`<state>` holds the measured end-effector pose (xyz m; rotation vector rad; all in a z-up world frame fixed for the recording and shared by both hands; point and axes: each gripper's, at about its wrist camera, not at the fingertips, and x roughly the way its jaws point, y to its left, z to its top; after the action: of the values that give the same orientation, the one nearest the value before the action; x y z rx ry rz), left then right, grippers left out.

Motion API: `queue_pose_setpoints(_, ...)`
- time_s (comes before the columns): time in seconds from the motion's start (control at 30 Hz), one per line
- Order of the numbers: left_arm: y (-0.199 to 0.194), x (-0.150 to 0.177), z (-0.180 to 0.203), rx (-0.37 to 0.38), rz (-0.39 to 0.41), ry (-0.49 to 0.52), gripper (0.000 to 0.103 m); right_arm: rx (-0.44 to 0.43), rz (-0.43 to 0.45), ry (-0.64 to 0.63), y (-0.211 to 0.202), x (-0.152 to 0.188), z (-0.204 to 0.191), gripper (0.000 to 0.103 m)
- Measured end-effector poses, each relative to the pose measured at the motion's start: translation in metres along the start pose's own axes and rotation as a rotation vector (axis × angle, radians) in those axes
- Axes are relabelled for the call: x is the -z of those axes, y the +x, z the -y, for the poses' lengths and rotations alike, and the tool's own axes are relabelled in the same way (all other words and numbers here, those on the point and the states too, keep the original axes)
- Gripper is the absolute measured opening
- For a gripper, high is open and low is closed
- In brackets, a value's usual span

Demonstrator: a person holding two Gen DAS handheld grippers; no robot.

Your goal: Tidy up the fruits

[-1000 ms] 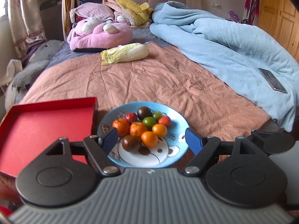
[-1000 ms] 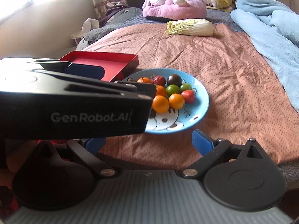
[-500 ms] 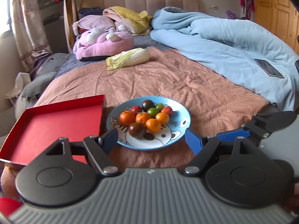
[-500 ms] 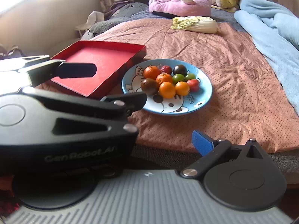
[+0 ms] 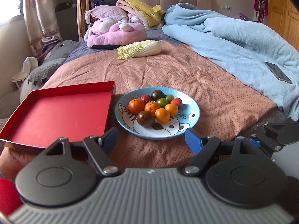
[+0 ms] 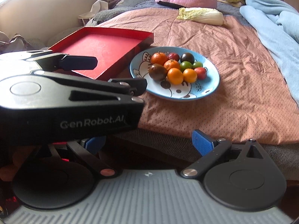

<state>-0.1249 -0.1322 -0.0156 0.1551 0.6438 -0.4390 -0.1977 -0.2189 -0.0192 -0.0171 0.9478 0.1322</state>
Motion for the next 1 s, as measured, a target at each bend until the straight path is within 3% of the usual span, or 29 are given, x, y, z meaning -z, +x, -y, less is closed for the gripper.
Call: queue_pose_setpoints(1.0, 0.012, 0.008, -0.004, 0.018, -0.039, -0.004, 0.081, -0.022, -0.058, 0.000, 0.020, 0.011, 0.000, 0.100)
